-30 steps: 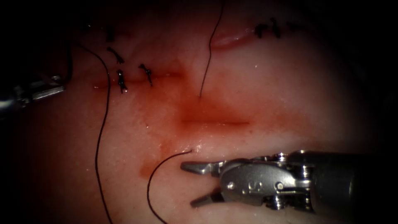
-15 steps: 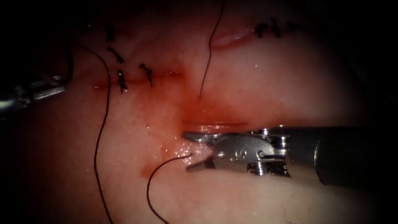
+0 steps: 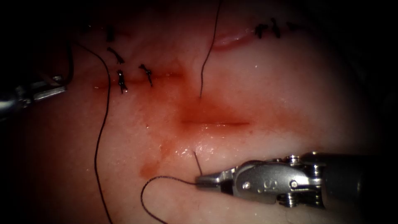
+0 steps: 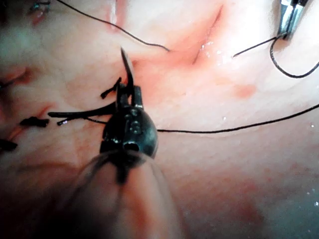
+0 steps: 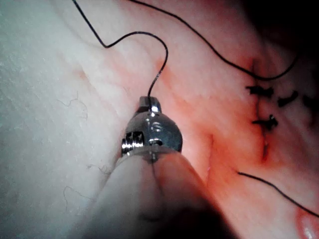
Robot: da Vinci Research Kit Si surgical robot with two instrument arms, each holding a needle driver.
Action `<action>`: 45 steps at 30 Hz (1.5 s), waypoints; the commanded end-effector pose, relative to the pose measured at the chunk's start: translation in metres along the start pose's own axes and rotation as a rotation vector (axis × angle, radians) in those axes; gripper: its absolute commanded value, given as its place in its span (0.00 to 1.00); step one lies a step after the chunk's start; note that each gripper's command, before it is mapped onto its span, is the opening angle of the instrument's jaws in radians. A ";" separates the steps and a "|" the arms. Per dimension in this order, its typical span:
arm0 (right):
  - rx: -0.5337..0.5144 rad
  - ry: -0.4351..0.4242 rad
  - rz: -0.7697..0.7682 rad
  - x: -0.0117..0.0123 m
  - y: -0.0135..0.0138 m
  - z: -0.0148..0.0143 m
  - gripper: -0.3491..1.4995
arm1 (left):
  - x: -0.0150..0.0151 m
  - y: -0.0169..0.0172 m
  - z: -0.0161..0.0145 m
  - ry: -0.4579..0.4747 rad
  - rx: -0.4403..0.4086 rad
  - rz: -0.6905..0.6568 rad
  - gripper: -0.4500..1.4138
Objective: Wound Closure
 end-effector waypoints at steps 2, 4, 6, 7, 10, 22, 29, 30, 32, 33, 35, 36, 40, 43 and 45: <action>0.081 0.013 -0.021 0.0037 -0.0024 -0.0001 0.00 | 0.0000 -0.0001 0.0008 0.001 0.000 0.001 0.00; 0.130 0.016 -0.037 0.0051 -0.0040 -0.0006 0.00 | 0.0000 -0.0001 0.0008 0.001 0.001 0.001 0.00; 0.171 0.005 -0.055 0.0065 -0.0056 -0.0010 0.00 | 0.0000 -0.0001 0.0008 0.001 0.001 0.001 0.00; 0.184 0.000 -0.063 0.0070 -0.0061 -0.0012 0.00 | 0.0000 -0.0001 0.0008 0.001 0.001 0.001 0.00; 0.215 0.000 -0.081 0.0078 -0.0073 -0.0017 0.00 | 0.0000 0.0000 0.0007 0.001 0.001 0.001 0.00; 0.310 0.153 -0.095 0.0076 -0.0076 -0.0030 0.50 | 0.0001 0.0001 0.0007 0.002 0.000 0.000 0.00; -0.022 0.251 -0.034 0.0053 0.0010 -0.0044 0.89 | 0.0002 -0.0002 0.0004 0.001 -0.004 0.011 0.00; -0.082 0.214 -0.048 0.0047 0.0023 -0.0047 0.91 | 0.0002 -0.0003 0.0003 0.002 -0.006 0.016 0.00; -0.148 0.168 -0.063 0.0036 0.0038 -0.0049 0.94 | 0.0002 -0.0009 -0.0003 0.002 -0.015 0.031 0.00; -0.182 0.149 -0.072 0.0028 0.0045 -0.0049 0.94 | 0.0003 -0.0012 -0.0008 0.009 -0.015 0.032 0.00; -0.219 0.126 -0.071 0.0017 0.0054 -0.0048 0.97 | 0.0005 -0.0023 -0.0022 0.030 0.004 0.050 0.00; -0.229 0.119 -0.073 0.0012 0.0057 -0.0047 0.97 | 0.0006 -0.0027 -0.0028 0.031 0.021 0.059 0.00; -0.241 0.112 -0.076 -0.0009 0.0064 -0.0033 0.97 | 0.0013 -0.0035 -0.0046 0.012 0.064 0.076 0.00; -0.234 0.123 -0.089 -0.0021 0.0063 -0.0014 0.96 | 0.0016 -0.0030 -0.0043 0.006 0.077 0.080 0.00; -0.224 0.128 -0.100 -0.0026 0.0062 0.0000 0.96 | 0.0015 -0.0026 -0.0036 0.013 0.078 0.083 0.00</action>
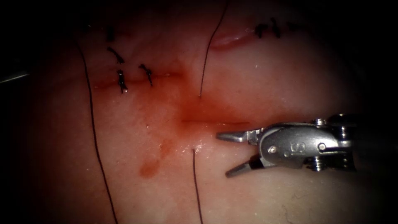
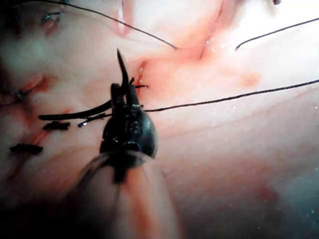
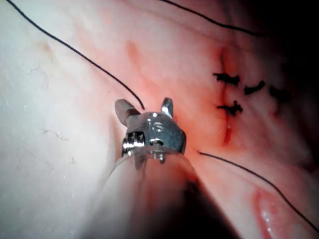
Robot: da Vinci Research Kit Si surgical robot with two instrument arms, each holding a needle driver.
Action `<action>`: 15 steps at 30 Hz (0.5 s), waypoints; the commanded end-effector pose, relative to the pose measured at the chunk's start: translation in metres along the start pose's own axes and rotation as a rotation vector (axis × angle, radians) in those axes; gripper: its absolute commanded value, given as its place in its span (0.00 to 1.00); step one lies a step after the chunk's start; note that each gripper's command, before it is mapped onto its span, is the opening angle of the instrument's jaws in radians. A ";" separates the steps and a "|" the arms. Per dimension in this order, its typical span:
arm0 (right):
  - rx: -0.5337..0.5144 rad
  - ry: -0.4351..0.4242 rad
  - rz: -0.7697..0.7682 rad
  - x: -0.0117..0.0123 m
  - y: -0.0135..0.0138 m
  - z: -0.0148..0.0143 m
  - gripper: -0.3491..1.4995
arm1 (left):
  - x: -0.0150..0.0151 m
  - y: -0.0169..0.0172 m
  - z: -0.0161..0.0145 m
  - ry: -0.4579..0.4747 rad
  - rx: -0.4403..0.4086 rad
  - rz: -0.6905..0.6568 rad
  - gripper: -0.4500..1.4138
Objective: Wound Closure
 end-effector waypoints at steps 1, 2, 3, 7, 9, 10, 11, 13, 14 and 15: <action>0.012 0.005 -0.011 -0.0005 -0.0003 0.0025 0.96 | -0.0002 0.0002 0.0013 0.009 -0.001 0.003 0.00; 0.019 0.001 -0.016 -0.0008 -0.0006 0.0030 0.96 | -0.0003 0.0005 0.0016 0.013 0.000 0.005 0.00; 0.026 -0.007 -0.022 -0.0011 -0.0008 0.0035 0.96 | -0.0004 0.0006 0.0018 0.011 -0.001 0.006 0.00; 0.038 -0.033 -0.040 -0.0022 -0.0015 0.0049 0.94 | -0.0005 0.0006 0.0023 0.009 0.002 0.006 0.00; 0.041 -0.033 -0.047 -0.0027 -0.0019 0.0056 0.93 | -0.0005 0.0008 0.0025 0.010 0.004 0.007 0.00; 0.041 -0.031 -0.055 -0.0028 -0.0020 0.0059 0.93 | -0.0005 0.0008 0.0026 0.012 0.004 0.007 0.00; 0.038 -0.034 -0.052 -0.0030 -0.0021 0.0062 0.92 | -0.0004 0.0009 0.0027 0.012 0.002 0.008 0.00; 0.042 -0.034 -0.050 -0.0032 -0.0023 0.0067 0.90 | -0.0004 0.0010 0.0028 0.011 -0.001 0.009 0.00; 0.046 -0.033 -0.053 -0.0032 -0.0025 0.0069 0.87 | -0.0004 0.0011 0.0028 0.013 -0.002 0.010 0.00; 0.049 -0.031 -0.042 -0.0033 -0.0026 0.0070 0.83 | -0.0004 0.0011 0.0029 0.013 -0.001 0.010 0.00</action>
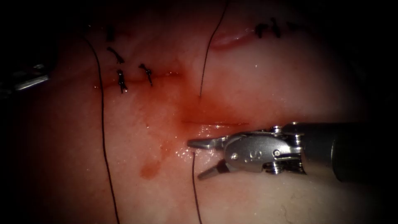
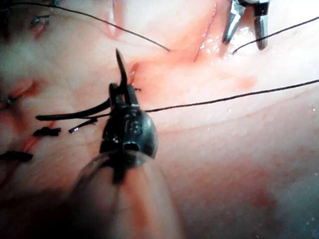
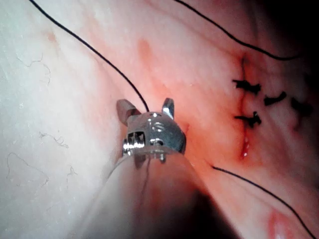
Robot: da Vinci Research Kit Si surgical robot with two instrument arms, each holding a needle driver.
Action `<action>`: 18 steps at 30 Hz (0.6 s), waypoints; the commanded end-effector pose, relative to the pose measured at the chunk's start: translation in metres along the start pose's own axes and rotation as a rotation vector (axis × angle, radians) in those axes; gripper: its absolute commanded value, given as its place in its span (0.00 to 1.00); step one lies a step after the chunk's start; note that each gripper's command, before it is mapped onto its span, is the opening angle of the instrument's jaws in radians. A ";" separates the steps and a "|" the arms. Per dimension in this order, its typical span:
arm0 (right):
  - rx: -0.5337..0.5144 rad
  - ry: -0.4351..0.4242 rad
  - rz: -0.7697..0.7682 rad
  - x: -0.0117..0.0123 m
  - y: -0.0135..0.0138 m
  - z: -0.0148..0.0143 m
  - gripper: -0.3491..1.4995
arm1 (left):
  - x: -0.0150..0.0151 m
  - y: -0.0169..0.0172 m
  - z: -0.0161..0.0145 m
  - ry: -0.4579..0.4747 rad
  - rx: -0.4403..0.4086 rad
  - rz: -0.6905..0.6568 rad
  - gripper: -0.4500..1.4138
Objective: Wound Closure
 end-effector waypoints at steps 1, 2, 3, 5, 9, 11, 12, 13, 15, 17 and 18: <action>0.009 0.012 0.021 0.0004 0.0001 0.0012 0.67 | -0.0001 0.0000 0.0008 0.000 -0.002 0.002 0.00; 0.025 0.025 0.042 0.0003 0.0000 0.0010 0.38 | -0.0001 0.0000 0.0008 -0.001 -0.004 0.003 0.00; 0.028 0.026 0.052 0.0003 -0.0001 0.0008 0.15 | -0.0002 0.0000 0.0008 -0.003 -0.006 0.004 0.00; 0.039 0.027 0.078 0.0002 -0.0004 0.0002 0.00 | -0.0002 0.0000 0.0009 -0.003 -0.006 0.004 0.00; 0.063 -0.031 0.096 0.0008 -0.0010 -0.0009 0.00 | -0.0002 0.0000 0.0009 -0.003 -0.005 0.005 0.00; 0.075 -0.041 0.097 0.0017 -0.0013 -0.0013 0.00 | -0.0003 0.0001 0.0010 -0.002 -0.009 0.006 0.00; 0.085 -0.043 0.096 0.0024 -0.0015 -0.0015 0.00 | -0.0003 0.0001 0.0010 -0.003 -0.008 0.006 0.00; 0.107 -0.040 0.095 0.0030 -0.0017 -0.0017 0.00 | -0.0003 0.0002 0.0011 -0.004 -0.010 0.007 0.00; 0.173 -0.032 0.092 0.0047 -0.0025 -0.0022 0.00 | -0.0003 0.0002 0.0011 -0.006 -0.011 0.008 0.00; 0.218 -0.029 0.074 0.0063 -0.0033 -0.0028 0.00 | -0.0003 0.0003 0.0011 -0.004 -0.013 0.009 0.00; 0.245 -0.022 0.059 0.0076 -0.0039 -0.0033 0.00 | -0.0003 0.0003 0.0011 -0.004 -0.013 0.009 0.00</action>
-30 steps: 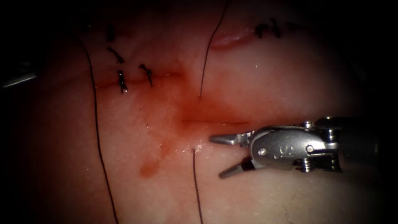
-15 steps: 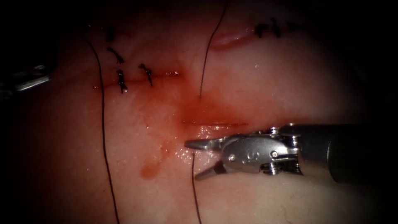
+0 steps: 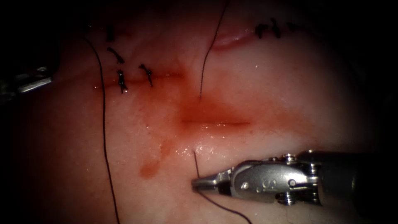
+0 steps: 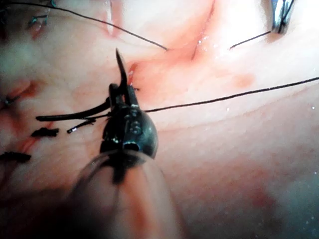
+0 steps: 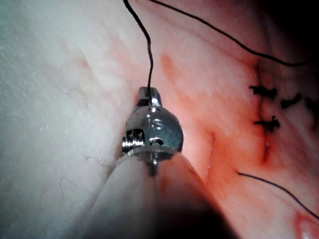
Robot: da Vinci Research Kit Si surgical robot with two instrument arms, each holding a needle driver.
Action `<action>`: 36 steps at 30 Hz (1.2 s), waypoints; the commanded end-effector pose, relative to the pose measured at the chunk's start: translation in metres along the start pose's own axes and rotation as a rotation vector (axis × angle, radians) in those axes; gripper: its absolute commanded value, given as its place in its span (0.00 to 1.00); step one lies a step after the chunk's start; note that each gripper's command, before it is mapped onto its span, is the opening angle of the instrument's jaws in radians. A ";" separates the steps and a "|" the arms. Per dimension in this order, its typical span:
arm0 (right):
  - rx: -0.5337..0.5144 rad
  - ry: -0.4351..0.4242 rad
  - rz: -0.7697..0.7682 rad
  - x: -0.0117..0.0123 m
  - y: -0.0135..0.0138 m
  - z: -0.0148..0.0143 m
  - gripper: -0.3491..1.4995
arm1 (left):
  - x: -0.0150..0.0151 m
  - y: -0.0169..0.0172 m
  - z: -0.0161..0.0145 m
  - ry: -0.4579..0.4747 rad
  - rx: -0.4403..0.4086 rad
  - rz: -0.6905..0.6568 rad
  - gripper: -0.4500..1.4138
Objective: Wound Closure
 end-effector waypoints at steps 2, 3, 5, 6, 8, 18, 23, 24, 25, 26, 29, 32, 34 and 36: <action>0.050 0.020 -0.024 0.0033 -0.0012 0.0002 0.00 | -0.0001 -0.0001 0.0008 0.003 -0.001 0.000 0.00; 0.070 0.028 -0.029 0.0041 -0.0017 -0.0001 0.00 | -0.0001 -0.0001 0.0008 0.003 -0.001 0.000 0.00; 0.110 0.036 -0.051 0.0058 -0.0028 -0.0008 0.00 | -0.0001 0.0000 0.0008 0.003 0.000 0.001 0.00; 0.130 0.040 -0.059 0.0064 -0.0033 -0.0011 0.00 | -0.0001 0.0000 0.0008 0.001 -0.002 0.002 0.00; 0.181 0.035 -0.082 0.0076 -0.0046 -0.0016 0.00 | 0.0000 0.0001 0.0009 0.001 -0.001 0.002 0.00; 0.367 0.047 -0.177 0.0087 -0.0088 -0.0019 0.00 | 0.0000 0.0003 0.0011 0.000 -0.006 0.004 0.00; 0.442 0.087 -0.211 0.0090 -0.0101 -0.0015 0.00 | 0.0000 0.0003 0.0011 -0.002 -0.008 0.005 0.00; 0.412 0.091 -0.209 0.0093 -0.0097 -0.0015 0.18 | 0.0000 0.0003 0.0011 -0.002 -0.008 0.005 0.00; 0.367 0.093 -0.205 0.0095 -0.0090 -0.0016 0.45 | 0.0000 0.0003 0.0011 -0.002 -0.008 0.005 0.00; 0.288 0.098 -0.192 0.0097 -0.0077 -0.0018 0.70 | 0.0000 0.0003 0.0011 -0.002 -0.008 0.005 0.00; 0.117 0.101 -0.133 0.0097 -0.0039 -0.0027 0.88 | 0.0000 0.0004 0.0011 -0.002 -0.007 0.005 0.00; -0.045 0.117 -0.097 0.0087 -0.0003 -0.0041 0.92 | 0.0001 0.0004 0.0011 -0.002 -0.007 0.005 0.00; -0.144 0.123 -0.095 0.0071 0.0021 -0.0050 0.93 | 0.0000 0.0004 0.0011 -0.002 -0.007 0.005 0.00; -0.215 0.101 -0.088 0.0050 0.0039 -0.0050 0.93 | 0.0000 0.0004 0.0011 -0.002 -0.007 0.005 0.00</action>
